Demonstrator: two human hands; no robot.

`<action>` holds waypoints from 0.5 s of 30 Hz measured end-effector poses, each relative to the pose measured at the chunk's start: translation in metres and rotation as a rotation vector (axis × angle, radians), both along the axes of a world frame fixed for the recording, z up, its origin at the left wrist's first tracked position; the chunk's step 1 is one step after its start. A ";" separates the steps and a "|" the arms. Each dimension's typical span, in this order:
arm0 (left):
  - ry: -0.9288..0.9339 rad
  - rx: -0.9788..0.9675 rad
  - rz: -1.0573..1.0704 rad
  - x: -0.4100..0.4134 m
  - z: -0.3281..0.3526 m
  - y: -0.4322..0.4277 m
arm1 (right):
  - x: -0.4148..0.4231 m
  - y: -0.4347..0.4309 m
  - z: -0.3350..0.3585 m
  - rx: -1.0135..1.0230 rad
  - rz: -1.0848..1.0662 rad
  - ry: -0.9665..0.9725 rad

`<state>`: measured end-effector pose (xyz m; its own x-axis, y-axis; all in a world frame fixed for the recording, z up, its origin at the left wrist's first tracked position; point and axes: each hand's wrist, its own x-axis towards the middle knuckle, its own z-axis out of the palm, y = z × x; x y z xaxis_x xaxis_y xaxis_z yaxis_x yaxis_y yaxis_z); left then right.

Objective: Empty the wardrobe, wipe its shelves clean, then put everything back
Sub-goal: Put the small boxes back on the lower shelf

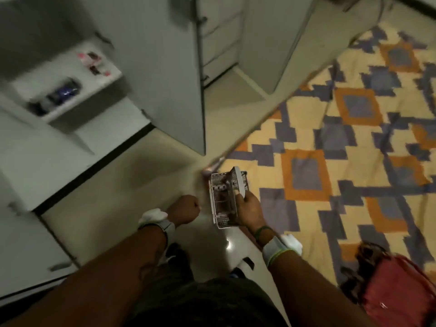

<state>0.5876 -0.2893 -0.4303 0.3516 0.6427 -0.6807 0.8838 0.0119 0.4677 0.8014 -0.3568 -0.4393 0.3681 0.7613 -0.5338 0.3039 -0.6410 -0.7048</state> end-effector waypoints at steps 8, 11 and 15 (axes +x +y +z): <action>0.001 0.075 0.374 -0.239 0.003 0.079 | -0.216 0.162 0.014 0.028 0.374 -0.010; 0.034 0.085 0.503 -0.310 0.004 0.095 | -0.284 0.209 0.020 0.081 0.431 0.048; 0.059 0.066 0.670 -0.371 -0.007 0.121 | -0.348 0.279 0.007 0.085 0.491 0.078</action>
<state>0.2167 -0.1685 -0.4376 -0.1739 0.7502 -0.6380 0.7193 0.5392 0.4380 0.4538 -0.0774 -0.4326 -0.0834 0.8766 -0.4740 0.4997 -0.3747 -0.7810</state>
